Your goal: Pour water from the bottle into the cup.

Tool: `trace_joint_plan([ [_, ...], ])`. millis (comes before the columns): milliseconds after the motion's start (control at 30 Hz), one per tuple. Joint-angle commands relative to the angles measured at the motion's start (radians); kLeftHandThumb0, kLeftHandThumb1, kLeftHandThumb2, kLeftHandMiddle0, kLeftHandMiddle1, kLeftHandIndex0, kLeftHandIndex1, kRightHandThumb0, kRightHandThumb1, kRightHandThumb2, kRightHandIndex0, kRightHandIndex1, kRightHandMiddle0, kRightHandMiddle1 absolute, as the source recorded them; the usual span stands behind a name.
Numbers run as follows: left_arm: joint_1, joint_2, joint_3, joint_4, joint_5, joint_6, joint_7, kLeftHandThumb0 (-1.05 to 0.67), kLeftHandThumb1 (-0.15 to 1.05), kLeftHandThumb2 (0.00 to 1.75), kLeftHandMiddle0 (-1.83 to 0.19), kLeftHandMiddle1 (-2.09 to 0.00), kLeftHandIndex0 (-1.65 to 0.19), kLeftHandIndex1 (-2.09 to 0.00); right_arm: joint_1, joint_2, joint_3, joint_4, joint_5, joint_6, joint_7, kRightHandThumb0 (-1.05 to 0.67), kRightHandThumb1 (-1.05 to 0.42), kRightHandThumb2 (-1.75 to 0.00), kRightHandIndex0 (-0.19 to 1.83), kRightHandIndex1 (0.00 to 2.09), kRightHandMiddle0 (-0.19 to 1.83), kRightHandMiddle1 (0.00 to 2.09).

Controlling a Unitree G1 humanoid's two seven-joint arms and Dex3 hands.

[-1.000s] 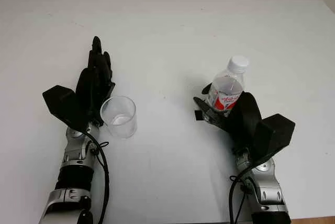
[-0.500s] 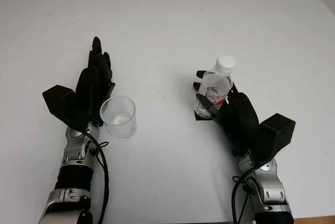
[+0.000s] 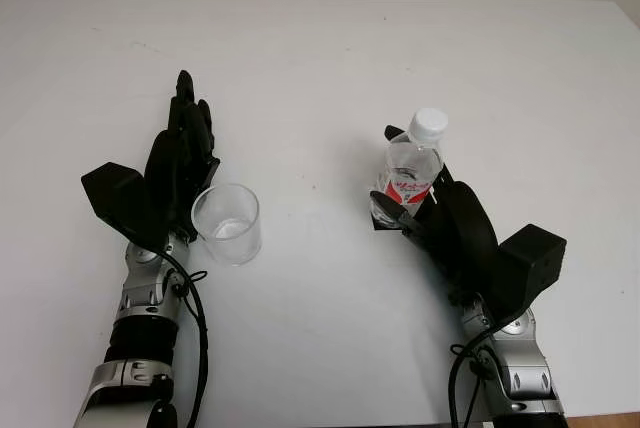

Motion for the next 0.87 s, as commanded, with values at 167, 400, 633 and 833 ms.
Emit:
trace_joint_plan([
  [167,0.003,0.005,0.005,0.004,-0.006,-0.001,-0.012,-0.84,1.05,0.73,0.19,0.00,0.19,0.00,0.064,-0.087,-0.039,0.065,-0.197,-0.223,-0.138,-1.02,-0.93,-0.06,-0.19,0.00,-0.19,0.00],
  [400,-0.006,-0.003,0.008,0.012,-0.016,-0.001,-0.023,-0.83,1.05,0.74,0.19,-0.01,0.19,0.00,0.075,-0.083,-0.075,0.137,-0.217,-0.351,-0.226,-1.00,-0.95,-0.06,-0.19,0.00,-0.19,0.00],
  [633,-0.007,0.000,0.005,0.013,-0.013,-0.005,-0.023,-0.84,1.05,0.76,0.19,0.00,0.19,0.00,0.064,-0.081,-0.057,0.162,-0.199,-0.363,-0.206,-1.00,-0.94,-0.05,-0.19,0.00,-0.19,0.00],
  [833,-0.007,0.001,0.007,0.013,-0.013,0.001,-0.016,-0.84,1.05,0.74,0.19,0.00,0.19,0.00,0.063,-0.070,-0.030,0.160,-0.137,-0.341,-0.129,-1.01,-0.94,-0.05,-0.19,0.00,-0.19,0.00],
])
